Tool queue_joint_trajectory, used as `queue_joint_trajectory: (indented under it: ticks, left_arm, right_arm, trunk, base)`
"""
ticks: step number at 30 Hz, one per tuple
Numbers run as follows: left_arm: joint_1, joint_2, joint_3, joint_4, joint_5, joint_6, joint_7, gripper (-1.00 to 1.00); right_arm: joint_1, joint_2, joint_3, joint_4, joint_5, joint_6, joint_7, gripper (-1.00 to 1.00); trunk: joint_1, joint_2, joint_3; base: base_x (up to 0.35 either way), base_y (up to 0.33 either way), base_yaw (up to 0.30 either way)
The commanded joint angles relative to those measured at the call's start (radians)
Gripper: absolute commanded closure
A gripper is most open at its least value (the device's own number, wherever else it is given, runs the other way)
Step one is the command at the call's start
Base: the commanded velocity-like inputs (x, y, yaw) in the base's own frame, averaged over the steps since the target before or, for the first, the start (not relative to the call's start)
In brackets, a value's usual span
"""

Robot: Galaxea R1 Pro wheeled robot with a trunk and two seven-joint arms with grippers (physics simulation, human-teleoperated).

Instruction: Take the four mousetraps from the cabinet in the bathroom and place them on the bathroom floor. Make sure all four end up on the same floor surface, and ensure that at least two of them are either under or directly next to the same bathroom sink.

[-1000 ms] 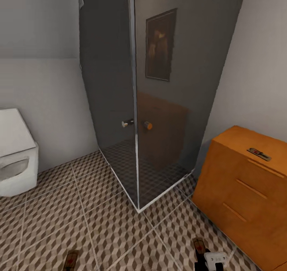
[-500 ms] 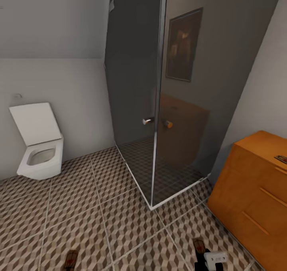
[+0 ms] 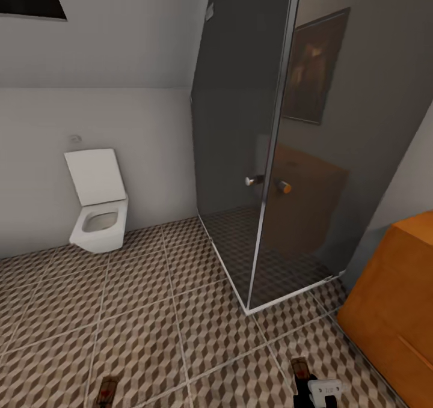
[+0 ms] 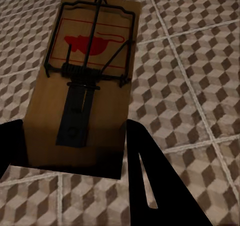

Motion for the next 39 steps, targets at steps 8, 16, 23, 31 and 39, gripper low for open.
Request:
queue_joint_trajectory:
  ticks: [8,16,23,31,39]
  left_arm:
    - [-0.001,-0.001,-0.008,0.003,-0.003,-0.002,0.012,1.0]
    - [-0.001,-0.001,-0.008,0.003,-0.003,-0.002,0.012,1.0]
    - [-0.001,-0.001,-0.008,0.003,-0.003,-0.002,0.012,1.0]
    - [-0.001,-0.001,-0.008,0.003,-0.003,-0.002,0.012,1.0]
    - [-0.001,-0.001,-0.008,0.003,-0.003,-0.002,0.012,1.0]
  right_arm:
    - [0.0,-0.001,0.001,0.0,0.006,-0.002,-0.003,1.0]
    - [0.0,-0.001,0.0,0.0,0.006,-0.002,-0.003,1.0]
    - [0.0,-0.001,0.0,0.0,0.006,-0.002,-0.002,1.0]
    - [0.0,0.0,0.001,0.0,0.006,-0.002,-0.003,1.0]
    - [0.0,0.0,0.001,0.0,0.006,-0.002,-0.004,1.0]
  trunk:
    - [0.0,0.0,-0.001]
    - [0.0,0.0,-0.001]
    - [0.0,0.0,-0.001]
    - [0.0,0.0,-0.001]
    - [0.0,0.0,-0.001]
  base:
    - [-0.079,0.0,0.284]
    - [-0.079,0.0,0.284]
    - [-0.079,0.0,0.284]
    - [-0.079,0.0,0.284]
    - [-0.079,0.0,0.284]
